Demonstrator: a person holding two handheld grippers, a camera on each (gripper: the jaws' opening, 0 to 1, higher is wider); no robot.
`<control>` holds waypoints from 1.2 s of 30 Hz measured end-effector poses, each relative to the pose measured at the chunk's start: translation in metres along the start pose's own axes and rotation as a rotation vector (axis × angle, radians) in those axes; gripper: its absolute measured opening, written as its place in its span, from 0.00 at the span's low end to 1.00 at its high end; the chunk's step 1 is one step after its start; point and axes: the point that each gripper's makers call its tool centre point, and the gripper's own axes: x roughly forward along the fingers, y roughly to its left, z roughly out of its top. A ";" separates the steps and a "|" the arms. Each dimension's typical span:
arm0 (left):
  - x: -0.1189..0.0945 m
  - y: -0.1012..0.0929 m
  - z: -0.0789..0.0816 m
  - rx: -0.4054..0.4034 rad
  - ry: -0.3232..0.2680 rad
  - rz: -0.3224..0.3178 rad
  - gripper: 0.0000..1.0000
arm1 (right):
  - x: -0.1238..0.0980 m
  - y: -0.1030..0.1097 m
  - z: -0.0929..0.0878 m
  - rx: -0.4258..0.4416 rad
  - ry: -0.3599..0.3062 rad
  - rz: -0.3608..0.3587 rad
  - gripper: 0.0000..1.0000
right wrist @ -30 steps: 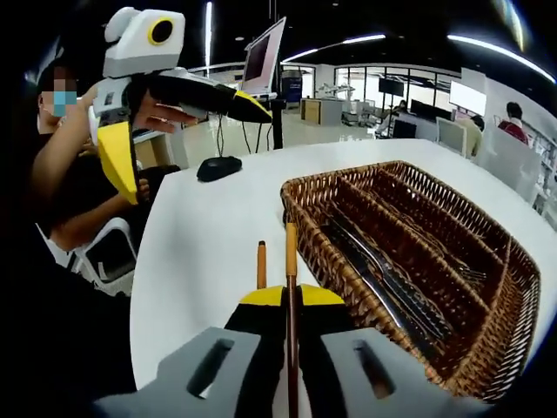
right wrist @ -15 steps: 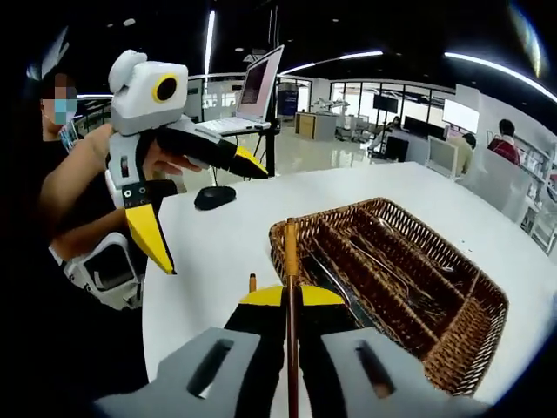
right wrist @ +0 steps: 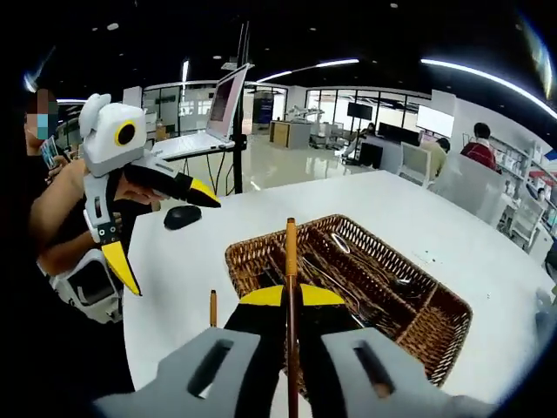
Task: Arrange the knives, forks, and spoons in their matching storage slots by inserting each utensil handle-first until every utensil is classified and aligned in the correct compartment
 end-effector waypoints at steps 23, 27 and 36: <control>0.004 -0.003 0.002 0.017 0.007 -0.012 0.97 | 0.005 -0.107 -0.033 0.449 0.001 -0.269 0.02; 0.004 -0.002 0.001 0.019 0.010 -0.010 0.97 | 0.007 -0.120 -0.040 0.529 -0.020 -0.291 0.02; 0.005 0.000 -0.001 0.020 0.013 -0.011 0.97 | 0.010 -0.148 -0.048 0.643 -0.075 -0.386 0.02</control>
